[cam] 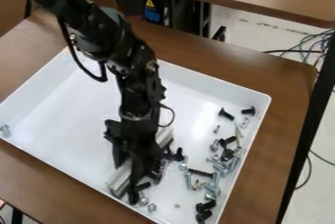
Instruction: Sweep into pile
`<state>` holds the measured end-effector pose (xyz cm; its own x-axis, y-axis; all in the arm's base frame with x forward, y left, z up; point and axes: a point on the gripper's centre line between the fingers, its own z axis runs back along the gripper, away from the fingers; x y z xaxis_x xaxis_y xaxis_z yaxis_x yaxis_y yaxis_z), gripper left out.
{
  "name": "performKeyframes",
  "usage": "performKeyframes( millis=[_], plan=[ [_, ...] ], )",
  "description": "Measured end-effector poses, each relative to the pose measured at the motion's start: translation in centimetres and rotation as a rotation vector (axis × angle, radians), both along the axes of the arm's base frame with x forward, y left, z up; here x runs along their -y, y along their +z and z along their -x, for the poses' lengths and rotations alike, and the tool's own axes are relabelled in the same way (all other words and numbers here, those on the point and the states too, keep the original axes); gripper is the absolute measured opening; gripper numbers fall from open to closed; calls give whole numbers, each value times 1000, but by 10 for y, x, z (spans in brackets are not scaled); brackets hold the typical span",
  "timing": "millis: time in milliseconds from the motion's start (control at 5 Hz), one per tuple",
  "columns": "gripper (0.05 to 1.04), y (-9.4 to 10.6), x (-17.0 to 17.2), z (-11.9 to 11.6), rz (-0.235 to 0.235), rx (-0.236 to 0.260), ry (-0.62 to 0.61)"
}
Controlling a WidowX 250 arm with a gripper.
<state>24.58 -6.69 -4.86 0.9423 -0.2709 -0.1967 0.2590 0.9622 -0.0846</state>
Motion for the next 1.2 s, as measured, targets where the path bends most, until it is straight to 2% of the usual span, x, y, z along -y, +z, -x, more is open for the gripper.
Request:
performKeyframes(
  millis=[200, 400, 600, 800, 1000, 1200],
  plan=[
    [353, 1, 16, -4, 31, 3, -32],
    [354, 6, 33, -6, 32, 0, -68],
    [353, 10, 38, -6, 28, -24, -63],
    [354, 13, 24, -8, 8, -42, -7],
    [353, 21, -2, -15, -33, -40, 62],
    [353, 39, -42, -31, -77, 11, 146]
  ],
)
